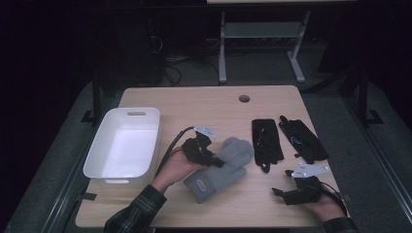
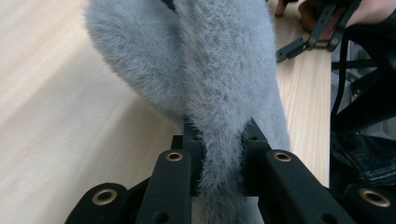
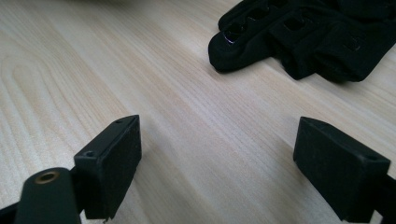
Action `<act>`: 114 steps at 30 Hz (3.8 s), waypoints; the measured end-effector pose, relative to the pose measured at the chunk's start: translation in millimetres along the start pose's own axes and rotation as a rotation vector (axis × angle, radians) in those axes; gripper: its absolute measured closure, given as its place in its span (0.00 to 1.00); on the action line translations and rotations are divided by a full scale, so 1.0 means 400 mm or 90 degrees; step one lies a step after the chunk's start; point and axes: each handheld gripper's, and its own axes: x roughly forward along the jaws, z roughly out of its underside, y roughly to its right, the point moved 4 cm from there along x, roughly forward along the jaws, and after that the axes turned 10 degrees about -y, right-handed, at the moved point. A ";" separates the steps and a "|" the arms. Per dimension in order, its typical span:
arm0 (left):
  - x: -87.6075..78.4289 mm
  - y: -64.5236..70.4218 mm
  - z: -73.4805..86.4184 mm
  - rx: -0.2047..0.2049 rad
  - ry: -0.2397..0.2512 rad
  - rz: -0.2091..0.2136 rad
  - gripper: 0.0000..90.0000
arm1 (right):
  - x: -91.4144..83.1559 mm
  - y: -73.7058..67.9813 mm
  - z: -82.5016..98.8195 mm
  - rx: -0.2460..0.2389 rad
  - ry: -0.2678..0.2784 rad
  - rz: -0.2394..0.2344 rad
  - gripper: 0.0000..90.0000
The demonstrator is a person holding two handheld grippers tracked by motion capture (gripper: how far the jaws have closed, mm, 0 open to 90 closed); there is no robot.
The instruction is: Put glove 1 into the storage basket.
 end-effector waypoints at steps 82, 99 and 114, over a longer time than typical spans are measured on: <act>-0.429 -0.331 0.429 -0.327 0.013 -0.170 0.85 | 0.003 0.005 -0.004 0.012 0.000 0.009 0.17; -0.400 -0.396 0.449 -0.355 -0.032 -0.255 0.56 | 0.003 0.004 -0.004 0.012 0.000 0.009 0.17; -0.448 -0.345 0.395 -0.316 0.048 -0.313 0.20 | 0.003 0.004 -0.004 0.013 0.000 0.009 0.17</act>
